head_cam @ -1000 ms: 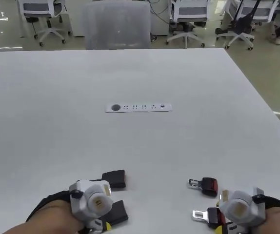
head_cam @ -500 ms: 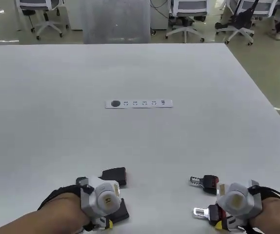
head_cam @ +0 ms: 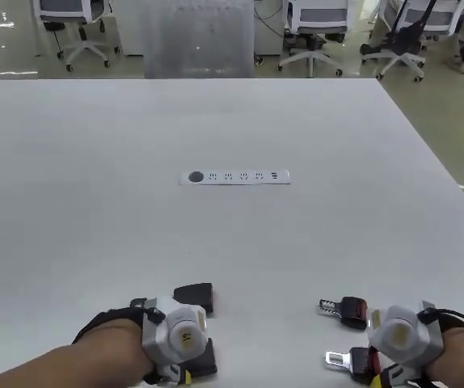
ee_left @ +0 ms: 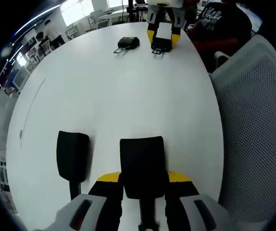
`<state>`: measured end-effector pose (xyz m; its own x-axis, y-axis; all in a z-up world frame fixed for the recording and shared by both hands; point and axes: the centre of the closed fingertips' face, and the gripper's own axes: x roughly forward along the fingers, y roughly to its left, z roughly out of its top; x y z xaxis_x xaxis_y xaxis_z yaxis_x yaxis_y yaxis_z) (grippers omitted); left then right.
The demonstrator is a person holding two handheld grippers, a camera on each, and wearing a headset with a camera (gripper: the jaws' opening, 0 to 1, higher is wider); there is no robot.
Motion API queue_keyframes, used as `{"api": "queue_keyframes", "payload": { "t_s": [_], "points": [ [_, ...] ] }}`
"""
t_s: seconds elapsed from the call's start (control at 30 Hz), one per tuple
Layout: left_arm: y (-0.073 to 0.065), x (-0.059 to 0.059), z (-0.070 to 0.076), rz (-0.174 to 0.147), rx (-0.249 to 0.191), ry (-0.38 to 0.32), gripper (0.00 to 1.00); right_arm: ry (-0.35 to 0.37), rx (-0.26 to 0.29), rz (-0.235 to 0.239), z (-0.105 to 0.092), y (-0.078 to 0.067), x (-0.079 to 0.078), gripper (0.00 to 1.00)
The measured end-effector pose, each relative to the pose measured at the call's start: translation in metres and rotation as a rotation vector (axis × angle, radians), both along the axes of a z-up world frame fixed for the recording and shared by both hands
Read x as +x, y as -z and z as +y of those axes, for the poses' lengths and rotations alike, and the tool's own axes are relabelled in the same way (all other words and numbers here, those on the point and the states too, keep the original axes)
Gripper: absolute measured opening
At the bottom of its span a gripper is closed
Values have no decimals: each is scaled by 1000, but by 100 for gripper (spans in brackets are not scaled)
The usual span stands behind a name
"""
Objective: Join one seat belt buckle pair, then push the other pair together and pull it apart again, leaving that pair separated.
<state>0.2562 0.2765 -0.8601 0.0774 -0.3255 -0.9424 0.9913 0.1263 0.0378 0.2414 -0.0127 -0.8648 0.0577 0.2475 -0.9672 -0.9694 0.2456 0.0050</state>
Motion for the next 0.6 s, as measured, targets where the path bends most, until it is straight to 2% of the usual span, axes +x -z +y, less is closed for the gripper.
{"api": "queue_keyframes", "payload": {
  "t_s": [0.1,0.23,0.5,0.6],
  "points": [
    [0,0,-2,7,22,14,34,18,-14,1,2,0,0,35],
    [1,0,-1,14,40,28,34,6,-33,2,1,0,-1,35],
    [2,-2,-3,26,57,88,34,-69,-51,8,3,1,0,35],
    [2,-2,-3,28,57,109,34,-98,-42,7,4,1,0,35]
  ]
}}
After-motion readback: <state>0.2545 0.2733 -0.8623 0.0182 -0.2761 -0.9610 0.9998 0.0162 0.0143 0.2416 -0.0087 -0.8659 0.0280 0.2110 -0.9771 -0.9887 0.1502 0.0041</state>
